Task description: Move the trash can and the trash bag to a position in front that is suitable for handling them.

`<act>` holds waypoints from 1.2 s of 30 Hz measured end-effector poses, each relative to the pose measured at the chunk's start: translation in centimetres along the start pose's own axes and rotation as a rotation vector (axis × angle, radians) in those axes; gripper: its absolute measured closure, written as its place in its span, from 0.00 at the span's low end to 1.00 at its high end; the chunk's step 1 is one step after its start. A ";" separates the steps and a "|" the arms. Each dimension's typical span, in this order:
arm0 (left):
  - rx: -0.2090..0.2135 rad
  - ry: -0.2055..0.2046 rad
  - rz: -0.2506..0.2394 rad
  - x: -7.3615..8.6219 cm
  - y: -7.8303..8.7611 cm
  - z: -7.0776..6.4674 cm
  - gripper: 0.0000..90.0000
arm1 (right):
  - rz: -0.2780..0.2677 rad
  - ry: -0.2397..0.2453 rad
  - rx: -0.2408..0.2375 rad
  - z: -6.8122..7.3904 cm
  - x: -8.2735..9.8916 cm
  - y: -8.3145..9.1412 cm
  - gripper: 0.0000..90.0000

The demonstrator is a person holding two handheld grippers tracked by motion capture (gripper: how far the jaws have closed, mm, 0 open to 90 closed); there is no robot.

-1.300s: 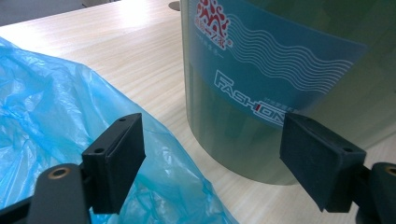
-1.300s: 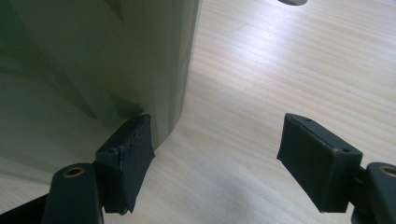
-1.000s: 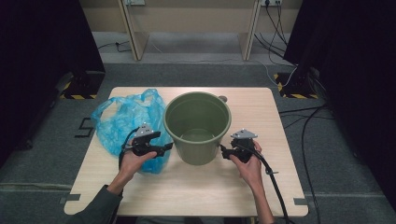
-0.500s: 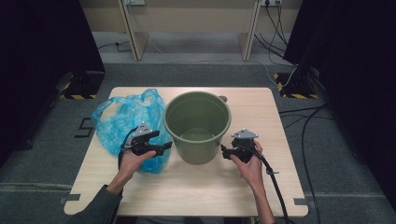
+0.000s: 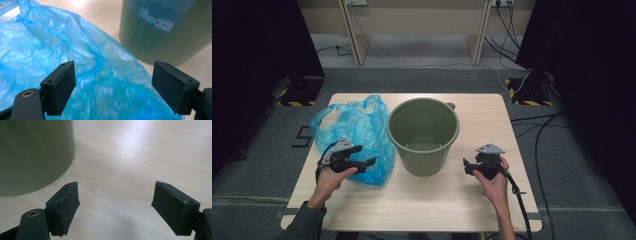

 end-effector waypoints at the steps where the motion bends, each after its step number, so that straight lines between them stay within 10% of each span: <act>1: 0.000 0.000 0.000 0.0 0.0 0.0 0.21 | 0.003 -0.008 -0.003 -0.1 0.2 0.1 0.24; 19: 0.016 -0.032 -0.028 -3.4 -4.7 -3.9 0.21 | -0.018 0.102 -0.072 4.8 -3.0 -1.7 0.26; 36: -0.041 -0.007 -0.048 -4.4 -7.1 -2.4 0.23 | -0.035 0.103 -0.078 3.7 -5.4 -4.4 0.27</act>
Point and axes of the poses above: each handheld gripper's, and its own axes: y roughly backward along the jaws, x roughly out of its underside, z roughly to its left, the point moved 3 cm from there along -y, roughly forward along the jaws, and after that the axes turned 4 degrees about z, right-handed, at the moved point
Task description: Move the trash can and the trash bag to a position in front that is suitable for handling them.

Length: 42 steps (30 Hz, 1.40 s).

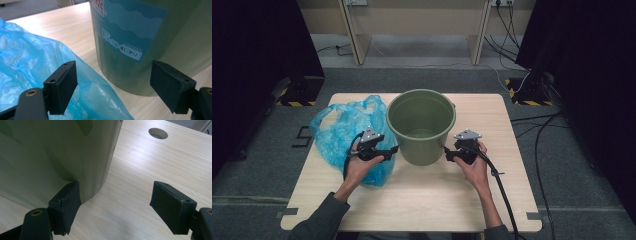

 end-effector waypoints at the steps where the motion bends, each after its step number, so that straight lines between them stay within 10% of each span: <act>1: -0.003 0.000 -0.001 0.0 0.0 0.1 0.23 | 0.000 0.003 0.002 0.0 -0.1 -0.1 0.27; 18: -0.007 0.022 -0.001 -0.5 -0.6 1.4 0.23 | -0.018 -0.011 -0.006 0.0 -1.1 -1.1 0.26; 25: 0.007 0.000 0.008 -0.2 1.7 1.9 0.21 | -0.007 0.008 0.037 -0.6 -0.8 0.0 0.25; 32: 0.062 -0.022 0.044 2.2 5.2 2.5 0.20 | 0.026 0.055 0.052 0.0 1.2 1.9 0.24; 42: 0.090 -0.018 0.069 5.7 7.0 3.0 0.19 | 0.081 -0.046 0.042 -1.3 5.4 3.0 0.23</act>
Point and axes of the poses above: each handheld gripper's, and its own axes: y roughly backward along the jaws, x roughly out of its underside, z roughly to its left, the point moved 3 cm from there along -y, roughly forward along the jaws, and after that the axes turned 4 degrees about z, right-handed, at the moved point
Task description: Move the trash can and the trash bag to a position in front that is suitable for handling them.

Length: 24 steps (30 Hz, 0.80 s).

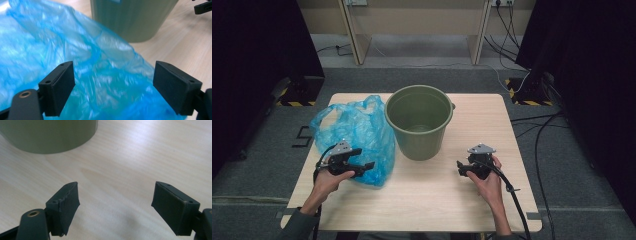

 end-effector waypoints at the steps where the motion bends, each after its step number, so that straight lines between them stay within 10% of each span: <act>1: 0.000 0.003 0.000 0.3 0.0 0.0 0.19 | 0.004 -0.002 0.009 0.0 0.1 0.0 0.23; 14: -0.011 -0.020 -0.055 1.6 2.1 -1.5 0.19 | 0.050 0.030 -0.001 1.1 2.0 -0.3 0.17; 24: -0.014 -0.016 -0.031 1.8 3.9 -2.4 0.19 | 0.042 -0.054 -0.048 0.5 3.5 -0.3 0.17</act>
Point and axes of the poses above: each handheld gripper's, and its own axes: y roughly backward along the jaws, x roughly out of its underside, z roughly to its left, the point moved 3 cm from there along -y, roughly forward along the jaws, and after that the axes turned 4 degrees about z, right-handed, at the moved point
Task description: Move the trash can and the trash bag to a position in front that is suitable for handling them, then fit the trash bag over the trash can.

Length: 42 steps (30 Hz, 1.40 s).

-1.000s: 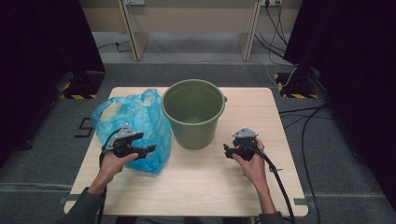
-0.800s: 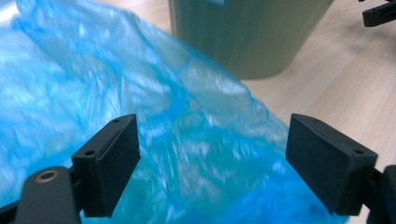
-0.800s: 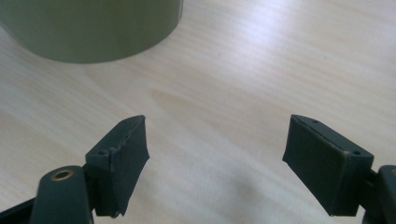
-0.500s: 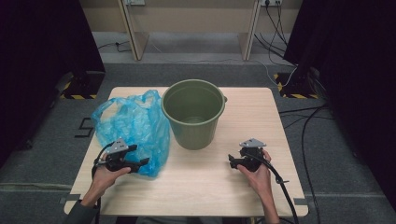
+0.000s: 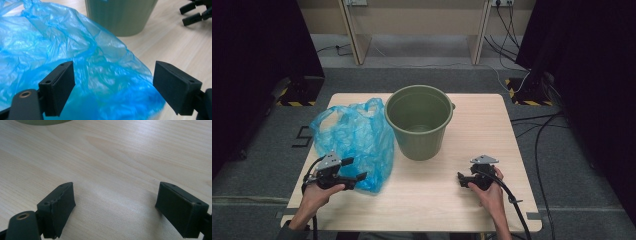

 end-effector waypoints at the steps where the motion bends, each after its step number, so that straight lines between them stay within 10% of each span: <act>1: 0.000 0.000 0.000 0.0 0.0 0.0 0.19 | 0.000 0.000 0.000 0.0 0.0 0.0 0.17; 11: -0.018 -0.032 0.127 2.5 -2.9 0.0 0.27 | -0.031 0.004 -0.002 -0.1 0.3 0.0 0.16; 12: -0.002 -0.040 0.135 2.7 -3.0 0.0 0.47 | -0.034 -0.002 -0.001 0.0 0.4 0.0 0.16; 16: 0.020 -0.089 0.162 3.2 -3.7 -0.2 0.64 | -0.033 -0.004 0.002 0.0 0.4 0.0 0.16; 24: 0.020 -0.060 0.128 2.8 -4.3 1.2 0.92 | -0.034 -0.009 0.006 0.0 0.7 0.3 0.16; 40: 0.065 0.044 0.002 -2.7 -2.6 4.8 0.95 | -0.034 -0.002 -0.001 -0.1 0.7 0.3 0.16; 42: 0.060 0.104 -0.031 -4.0 -2.5 6.5 0.95 | -0.031 0.000 -0.002 -0.1 0.7 0.3 0.16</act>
Point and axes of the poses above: each handheld gripper's, and its own axes: y roughly backward along the jaws, x roughly out of its underside, z roughly to its left, the point moved 3 cm from there along -y, roughly forward along the jaws, and after that the axes turned 4 degrees about z, right-handed, at the moved point
